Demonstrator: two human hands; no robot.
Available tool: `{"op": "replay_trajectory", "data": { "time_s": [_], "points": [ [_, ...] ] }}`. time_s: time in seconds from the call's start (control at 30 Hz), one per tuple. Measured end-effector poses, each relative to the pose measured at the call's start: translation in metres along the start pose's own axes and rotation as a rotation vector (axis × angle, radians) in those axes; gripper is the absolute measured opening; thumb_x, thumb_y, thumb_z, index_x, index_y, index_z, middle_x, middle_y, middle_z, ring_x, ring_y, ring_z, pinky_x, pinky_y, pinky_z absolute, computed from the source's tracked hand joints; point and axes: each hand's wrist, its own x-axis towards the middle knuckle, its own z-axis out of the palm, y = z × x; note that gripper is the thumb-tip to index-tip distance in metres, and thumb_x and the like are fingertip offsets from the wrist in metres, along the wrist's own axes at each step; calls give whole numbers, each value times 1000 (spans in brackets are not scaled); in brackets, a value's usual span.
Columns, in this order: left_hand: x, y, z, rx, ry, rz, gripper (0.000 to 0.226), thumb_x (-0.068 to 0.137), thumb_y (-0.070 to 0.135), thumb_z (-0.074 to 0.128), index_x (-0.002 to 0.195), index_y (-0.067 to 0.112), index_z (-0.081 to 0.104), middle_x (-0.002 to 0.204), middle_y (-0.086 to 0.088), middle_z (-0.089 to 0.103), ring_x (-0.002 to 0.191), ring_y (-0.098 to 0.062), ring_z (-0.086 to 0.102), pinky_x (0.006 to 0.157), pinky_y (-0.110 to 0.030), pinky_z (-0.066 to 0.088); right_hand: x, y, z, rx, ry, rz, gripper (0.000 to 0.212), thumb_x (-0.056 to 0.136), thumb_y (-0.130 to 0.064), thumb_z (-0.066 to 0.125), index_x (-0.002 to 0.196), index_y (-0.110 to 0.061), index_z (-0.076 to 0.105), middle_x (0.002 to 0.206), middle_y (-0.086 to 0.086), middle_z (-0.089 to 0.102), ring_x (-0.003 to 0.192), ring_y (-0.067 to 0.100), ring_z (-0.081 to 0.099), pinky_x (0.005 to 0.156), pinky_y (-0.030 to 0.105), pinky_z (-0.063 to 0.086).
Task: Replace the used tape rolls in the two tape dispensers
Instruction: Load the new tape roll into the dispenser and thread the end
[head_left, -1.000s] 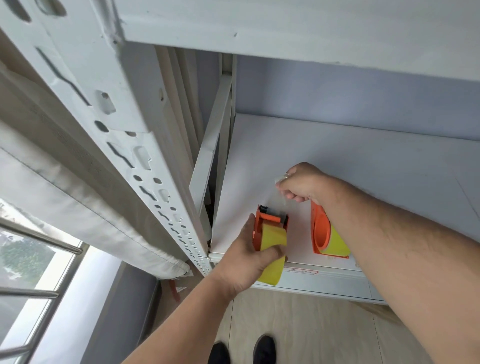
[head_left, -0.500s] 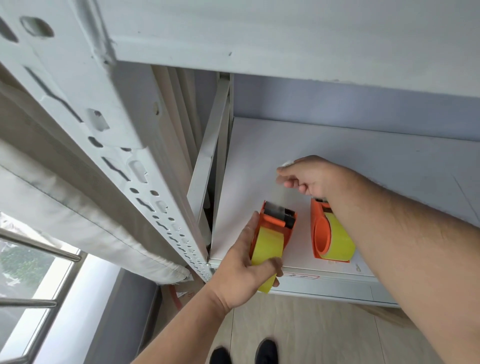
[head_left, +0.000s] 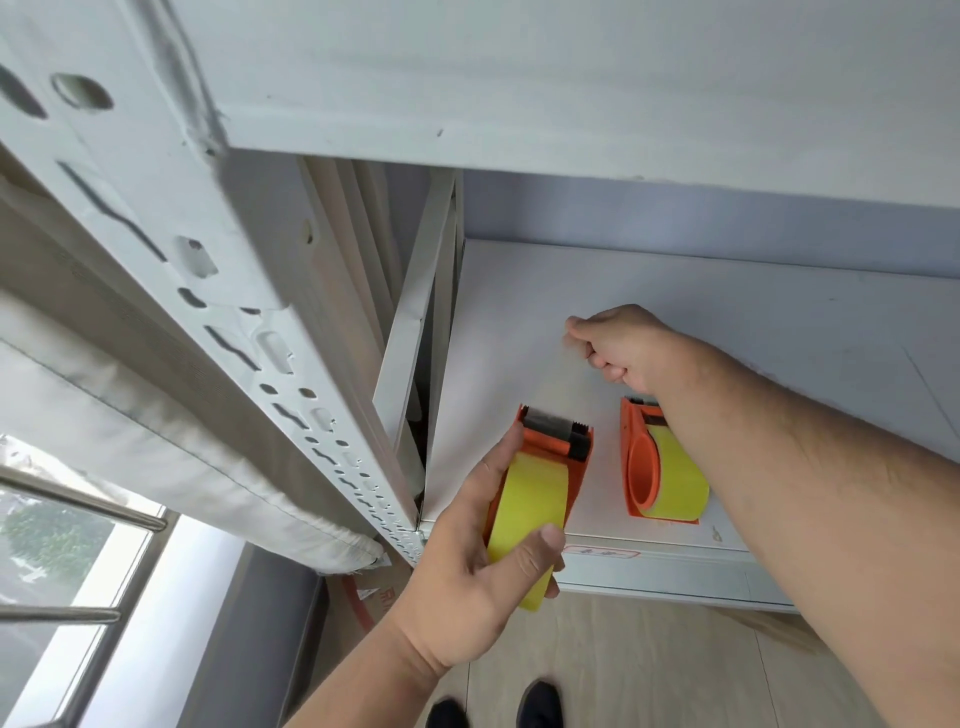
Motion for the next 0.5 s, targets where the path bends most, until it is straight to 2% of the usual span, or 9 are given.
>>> {"op": "replay_trajectory", "data": {
  "time_s": [0.17, 0.23, 0.37, 0.43, 0.5],
  "points": [
    [-10, 12, 2, 1, -25, 81, 77, 93, 20, 71, 159, 39, 36, 105, -8, 74, 78, -27, 70, 69, -36, 58, 6, 0, -6, 41, 60, -1, 29, 103, -31, 66, 87, -8, 69, 76, 7, 57, 56, 14, 44, 32, 18, 29],
    [-11, 17, 6, 2, -24, 102, 78, 93, 18, 69, 161, 32, 33, 108, -6, 74, 79, -26, 70, 69, -35, 59, 5, -1, -4, 39, 73, -1, 29, 103, -30, 66, 85, -8, 67, 75, 7, 58, 56, 14, 45, 34, 18, 30],
    [-13, 30, 10, -19, -10, 168, 76, 93, 12, 65, 160, 21, 29, 117, 11, 75, 87, -18, 71, 74, -35, 63, 4, 0, 4, 1, 83, 29, 27, 102, -29, 67, 89, -6, 68, 73, 9, 59, 54, 16, 45, 39, 21, 32],
    [-17, 38, 12, -60, 1, 195, 72, 94, 14, 68, 158, 23, 38, 113, 2, 75, 81, -22, 71, 70, -34, 60, 4, 1, 7, 5, 71, 51, 26, 100, -29, 68, 91, -5, 69, 71, 10, 58, 53, 18, 43, 39, 21, 31],
    [-21, 45, 15, -61, 60, 215, 64, 91, 31, 78, 150, 30, 52, 107, -10, 74, 80, -25, 72, 68, -34, 59, 3, 1, 10, 33, 59, 80, 22, 99, -27, 69, 93, -5, 70, 71, 9, 57, 56, 19, 43, 45, 24, 31]
  ]
}}
